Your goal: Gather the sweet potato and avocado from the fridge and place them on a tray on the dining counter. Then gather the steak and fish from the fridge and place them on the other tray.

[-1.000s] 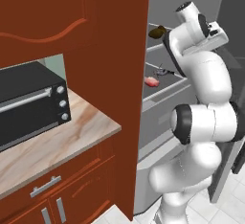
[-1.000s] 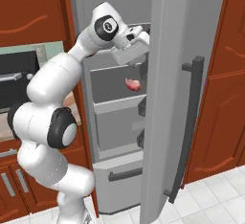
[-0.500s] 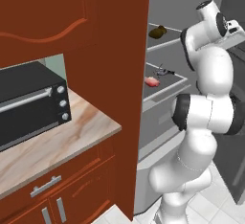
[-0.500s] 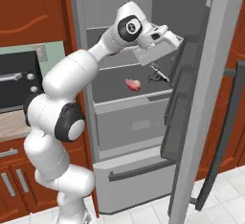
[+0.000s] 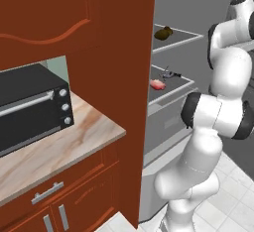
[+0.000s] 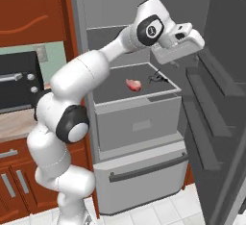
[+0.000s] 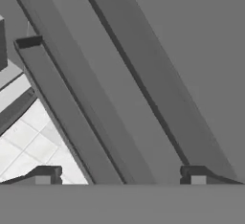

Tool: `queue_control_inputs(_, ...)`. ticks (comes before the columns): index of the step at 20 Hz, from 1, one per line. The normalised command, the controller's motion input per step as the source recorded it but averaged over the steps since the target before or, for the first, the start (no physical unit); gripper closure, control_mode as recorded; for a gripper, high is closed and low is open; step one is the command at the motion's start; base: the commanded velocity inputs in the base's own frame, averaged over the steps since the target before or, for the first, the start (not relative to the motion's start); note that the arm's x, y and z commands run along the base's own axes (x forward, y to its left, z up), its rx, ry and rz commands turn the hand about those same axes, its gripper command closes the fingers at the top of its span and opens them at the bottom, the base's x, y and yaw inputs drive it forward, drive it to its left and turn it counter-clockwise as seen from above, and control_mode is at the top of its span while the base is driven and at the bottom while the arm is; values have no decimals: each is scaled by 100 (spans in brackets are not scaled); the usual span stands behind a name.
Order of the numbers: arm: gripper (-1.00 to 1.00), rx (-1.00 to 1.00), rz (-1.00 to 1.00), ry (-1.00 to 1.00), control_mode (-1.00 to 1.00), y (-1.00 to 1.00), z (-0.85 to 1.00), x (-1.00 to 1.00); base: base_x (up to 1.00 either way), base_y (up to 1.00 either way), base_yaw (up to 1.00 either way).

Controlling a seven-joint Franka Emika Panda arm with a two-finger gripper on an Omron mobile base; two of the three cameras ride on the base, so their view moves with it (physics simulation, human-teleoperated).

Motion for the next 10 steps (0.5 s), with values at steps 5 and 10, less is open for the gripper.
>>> queue_control_inputs(5, -100, -1, 14, -9, -100, 53, 6, -73, 0, 0, 0)
queue_control_inputs(10, -100, -2, 14, -9, -100, 88, 0, -71, 0, 0, 0)
